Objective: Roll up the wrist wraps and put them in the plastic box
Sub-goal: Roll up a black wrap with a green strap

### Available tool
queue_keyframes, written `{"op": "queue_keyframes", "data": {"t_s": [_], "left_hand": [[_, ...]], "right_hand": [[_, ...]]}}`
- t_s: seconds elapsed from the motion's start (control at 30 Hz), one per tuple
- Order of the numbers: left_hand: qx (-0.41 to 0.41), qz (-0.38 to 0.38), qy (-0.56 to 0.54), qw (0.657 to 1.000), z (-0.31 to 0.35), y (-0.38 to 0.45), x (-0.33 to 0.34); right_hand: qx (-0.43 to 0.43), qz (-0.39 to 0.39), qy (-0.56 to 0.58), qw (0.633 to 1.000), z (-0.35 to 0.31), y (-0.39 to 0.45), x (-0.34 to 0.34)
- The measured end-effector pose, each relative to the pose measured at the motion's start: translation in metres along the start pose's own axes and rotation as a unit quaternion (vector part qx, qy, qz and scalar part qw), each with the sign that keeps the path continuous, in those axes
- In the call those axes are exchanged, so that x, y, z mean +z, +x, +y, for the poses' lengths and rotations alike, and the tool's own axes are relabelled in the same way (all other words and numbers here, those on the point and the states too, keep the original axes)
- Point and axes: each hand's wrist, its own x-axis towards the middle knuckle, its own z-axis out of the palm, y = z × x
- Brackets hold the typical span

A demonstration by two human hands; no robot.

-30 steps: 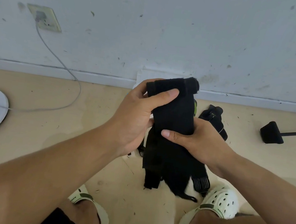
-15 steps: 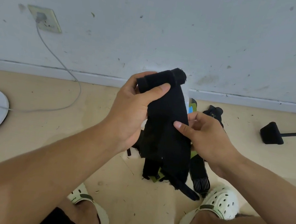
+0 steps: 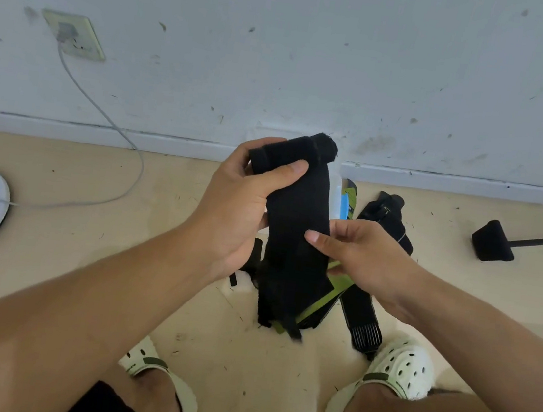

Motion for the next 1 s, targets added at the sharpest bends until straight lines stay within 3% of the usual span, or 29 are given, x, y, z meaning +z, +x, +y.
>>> {"op": "queue_keyframes", "data": {"t_s": [0.3,0.4,0.53,0.77,1.0], "left_hand": [[-0.007,-0.038,0.01,0.999,0.001,0.002,-0.002],[0.002,-0.057,0.04,0.998,-0.001,0.003,-0.003],[0.01,-0.091,0.084,0.992,-0.006,0.001,-0.002],[0.012,-0.119,0.15,0.981,-0.013,-0.006,0.001],[-0.05,-0.089,0.091,0.991,-0.008,-0.006,0.007]], "right_hand": [[-0.054,0.098,-0.204,0.973,-0.008,-0.003,-0.017],[-0.107,0.075,-0.103,0.986,-0.021,-0.009,-0.03],[-0.217,0.077,0.0,0.973,-0.027,-0.015,-0.03],[-0.209,0.07,-0.024,0.975,-0.016,-0.015,-0.023],[-0.228,0.086,0.027,0.969,-0.012,-0.016,-0.02]]}}
